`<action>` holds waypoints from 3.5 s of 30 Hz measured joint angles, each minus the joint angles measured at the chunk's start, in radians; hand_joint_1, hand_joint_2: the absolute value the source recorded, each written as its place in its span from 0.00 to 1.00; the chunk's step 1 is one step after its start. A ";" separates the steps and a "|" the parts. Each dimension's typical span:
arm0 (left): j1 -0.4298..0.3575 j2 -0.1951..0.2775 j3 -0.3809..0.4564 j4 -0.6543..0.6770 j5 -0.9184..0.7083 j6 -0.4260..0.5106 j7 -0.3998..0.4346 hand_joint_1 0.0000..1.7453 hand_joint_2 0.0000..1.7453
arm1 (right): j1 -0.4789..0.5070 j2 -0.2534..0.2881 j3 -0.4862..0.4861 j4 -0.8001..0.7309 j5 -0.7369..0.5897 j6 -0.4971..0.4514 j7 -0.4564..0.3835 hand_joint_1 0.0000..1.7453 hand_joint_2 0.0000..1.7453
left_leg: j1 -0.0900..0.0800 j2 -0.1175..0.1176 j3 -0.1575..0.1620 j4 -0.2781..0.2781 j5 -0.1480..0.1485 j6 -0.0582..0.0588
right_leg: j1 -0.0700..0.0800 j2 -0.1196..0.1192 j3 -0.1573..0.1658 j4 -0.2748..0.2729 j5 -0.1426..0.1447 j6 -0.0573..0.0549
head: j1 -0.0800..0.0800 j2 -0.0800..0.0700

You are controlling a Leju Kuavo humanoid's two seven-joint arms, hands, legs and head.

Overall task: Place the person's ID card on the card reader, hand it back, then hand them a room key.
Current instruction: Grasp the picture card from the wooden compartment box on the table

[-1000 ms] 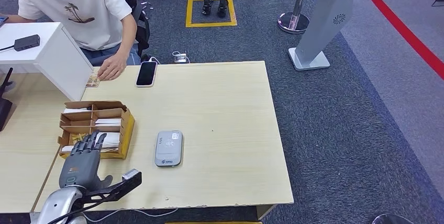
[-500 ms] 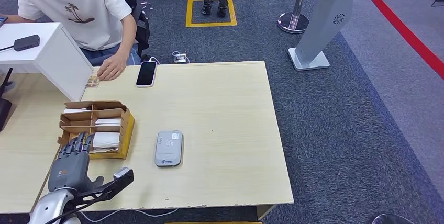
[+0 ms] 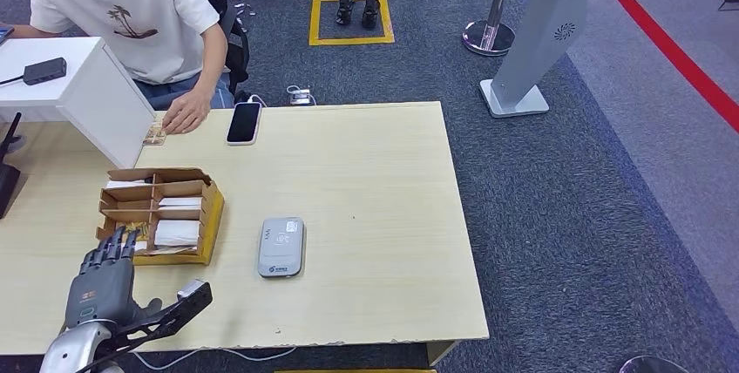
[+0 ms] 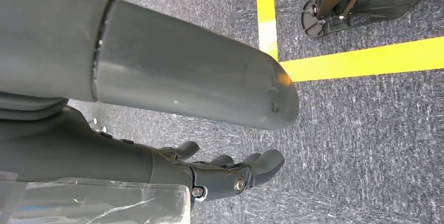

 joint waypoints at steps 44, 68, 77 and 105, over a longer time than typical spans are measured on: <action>-0.231 -0.022 0.069 0.276 0.052 -0.056 -0.120 0.60 1.00 | -0.002 -0.006 0.000 0.000 0.099 0.006 0.000 0.00 0.00 | 0.000 0.000 0.000 0.000 0.000 0.000 | 0.000 0.000 0.000 0.000 0.000 0.000 | 0.000 0.000; -0.233 -0.007 0.058 0.275 0.092 -0.055 -0.110 0.99 1.00 | -0.003 -0.007 0.000 0.000 0.099 0.009 -0.005 0.00 0.00 | 0.000 0.000 0.001 0.000 0.000 0.000 | 0.000 0.000 0.000 0.000 0.000 0.000 | 0.000 0.000; -0.233 -0.007 0.052 0.273 0.092 -0.049 -0.102 0.13 1.00 | -0.003 -0.006 0.000 -0.001 0.099 0.017 -0.004 0.00 0.00 | 0.000 0.000 0.001 0.000 0.000 0.000 | 0.000 0.000 0.000 0.000 0.000 0.000 | 0.000 0.000; -0.270 -0.008 0.025 0.270 0.091 -0.032 -0.079 0.00 1.00 | -0.003 -0.006 0.000 -0.001 0.087 0.014 -0.007 0.00 0.00 | 0.000 0.000 0.001 0.000 0.000 0.000 | 0.000 0.000 0.000 0.000 0.000 0.000 | 0.000 0.000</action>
